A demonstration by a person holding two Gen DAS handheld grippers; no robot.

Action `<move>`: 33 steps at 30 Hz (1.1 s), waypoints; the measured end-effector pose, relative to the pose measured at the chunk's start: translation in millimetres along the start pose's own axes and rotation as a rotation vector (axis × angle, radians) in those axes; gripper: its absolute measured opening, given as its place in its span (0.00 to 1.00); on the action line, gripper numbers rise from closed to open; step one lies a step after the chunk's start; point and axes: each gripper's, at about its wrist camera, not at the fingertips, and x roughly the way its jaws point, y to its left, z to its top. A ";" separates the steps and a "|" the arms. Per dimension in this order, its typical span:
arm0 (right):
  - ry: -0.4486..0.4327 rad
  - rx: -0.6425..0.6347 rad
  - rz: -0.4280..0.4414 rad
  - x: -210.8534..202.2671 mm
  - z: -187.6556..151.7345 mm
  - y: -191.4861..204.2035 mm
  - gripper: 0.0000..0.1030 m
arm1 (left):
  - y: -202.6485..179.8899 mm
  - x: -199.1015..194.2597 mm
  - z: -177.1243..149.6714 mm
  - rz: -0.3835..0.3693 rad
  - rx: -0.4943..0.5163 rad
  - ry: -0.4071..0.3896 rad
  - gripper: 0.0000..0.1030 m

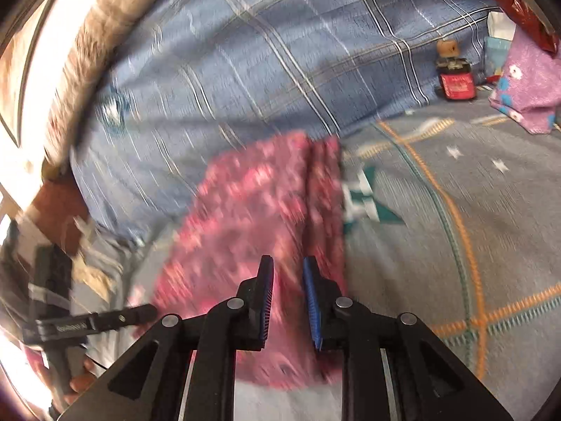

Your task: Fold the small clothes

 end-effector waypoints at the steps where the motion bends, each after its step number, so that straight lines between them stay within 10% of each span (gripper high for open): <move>1: 0.054 -0.012 -0.046 9.5 -7.1 -4.1 0.21 | -0.7 15.0 -3.5 0.029 0.014 0.043 0.53; 10: 0.004 0.167 0.100 -6.3 30.1 -36.5 0.45 | 14.1 -30.4 18.2 -0.130 -0.006 -0.079 0.55; 25: 0.158 0.173 0.462 84.0 67.6 -37.7 0.60 | 33.3 53.3 82.9 -0.348 -0.166 0.114 0.82; 31: 0.140 0.134 0.380 93.5 75.1 -25.9 0.54 | 32.9 61.5 97.1 -0.396 -0.229 0.103 0.86; 33: 0.135 0.053 0.274 94.1 77.4 -9.5 0.27 | 24.8 55.6 94.7 -0.330 -0.203 0.085 0.52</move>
